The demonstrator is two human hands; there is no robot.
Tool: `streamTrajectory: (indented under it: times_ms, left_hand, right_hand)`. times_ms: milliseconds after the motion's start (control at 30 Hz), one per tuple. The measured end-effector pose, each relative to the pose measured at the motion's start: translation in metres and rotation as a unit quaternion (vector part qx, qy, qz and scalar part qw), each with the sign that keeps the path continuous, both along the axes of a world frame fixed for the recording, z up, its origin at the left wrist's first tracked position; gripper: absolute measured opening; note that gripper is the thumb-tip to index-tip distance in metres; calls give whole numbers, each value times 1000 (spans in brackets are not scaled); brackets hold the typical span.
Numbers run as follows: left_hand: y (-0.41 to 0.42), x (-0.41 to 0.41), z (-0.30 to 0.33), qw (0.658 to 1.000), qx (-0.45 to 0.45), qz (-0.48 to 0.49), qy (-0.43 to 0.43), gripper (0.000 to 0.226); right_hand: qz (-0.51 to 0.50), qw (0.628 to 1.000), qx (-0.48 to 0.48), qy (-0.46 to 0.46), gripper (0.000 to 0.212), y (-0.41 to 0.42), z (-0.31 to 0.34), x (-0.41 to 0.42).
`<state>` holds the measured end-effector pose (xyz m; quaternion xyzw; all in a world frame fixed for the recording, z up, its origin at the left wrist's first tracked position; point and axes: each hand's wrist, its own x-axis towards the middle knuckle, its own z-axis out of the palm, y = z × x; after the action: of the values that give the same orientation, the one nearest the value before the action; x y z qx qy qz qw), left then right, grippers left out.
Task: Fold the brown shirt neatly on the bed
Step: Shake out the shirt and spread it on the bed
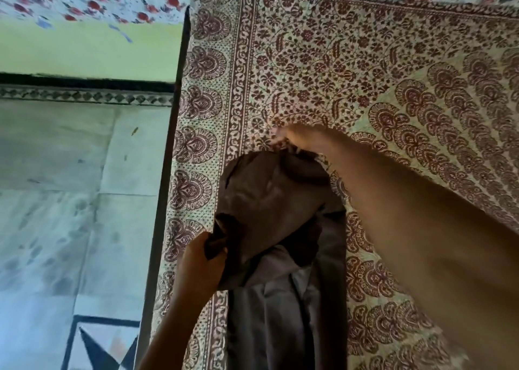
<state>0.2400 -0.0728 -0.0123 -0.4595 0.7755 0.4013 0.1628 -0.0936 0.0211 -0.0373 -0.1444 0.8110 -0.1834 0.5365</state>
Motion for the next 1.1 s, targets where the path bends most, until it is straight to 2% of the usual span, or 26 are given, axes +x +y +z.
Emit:
streamTrajectory:
  times_ms: [100,167,233,267,333,367,467,533,600,733,800,867,933,967,1033,1100]
  left_hand:
    - [-5,12,10,1000,-10,-13,5,8]
    - [-8,17,20,1000,-11,-20,14,5]
    - [-11,21,37,999,-10,-28,28,12]
    - [-12,21,48,998,-12,-39,38,16]
    - [-14,21,73,997,-17,-58,51,8]
    - [-14,20,88,996,-22,-66,58,5]
    - [-4,20,137,989,-56,-92,103,9]
    - [1,22,170,980,-89,-100,144,15]
    - [10,27,212,970,-116,-101,187,22]
    - [22,34,293,942,-177,-107,263,26]
    - [29,36,331,927,-206,-108,294,31]
    - [36,33,364,911,-227,-115,326,30]
    - [50,30,397,902,-225,-129,346,29]
    - [59,27,412,897,-228,-141,350,28]
    - [79,23,437,876,-254,-189,363,21]
    - [105,24,459,850,-284,-226,382,12]
  right_hand:
    - [118,991,41,51,32,12,8,17]
    - [145,987,34,68,31,26,15,31]
    - [83,991,-33,102,29,46,32,51]
    - [15,989,-94,115,27,56,45,62]
    - [-123,961,-207,135,40,76,82,92]
    - [-146,946,-235,169,41,88,103,109]
    - [-99,911,-263,302,18,121,172,158]
    - [-95,879,-312,349,16,143,219,185]
    - [-145,857,-317,380,21,166,270,212]
    - [-244,817,-283,439,16,219,351,254]
    - [-262,833,-281,399,20,246,391,272]
    - [-241,876,-292,299,37,275,425,289]
    - [-185,927,-224,236,78,308,455,308]
    - [-146,946,-166,236,91,323,466,317]
    - [-70,964,-30,254,92,348,478,327]
    - [-44,955,55,287,79,377,487,331]
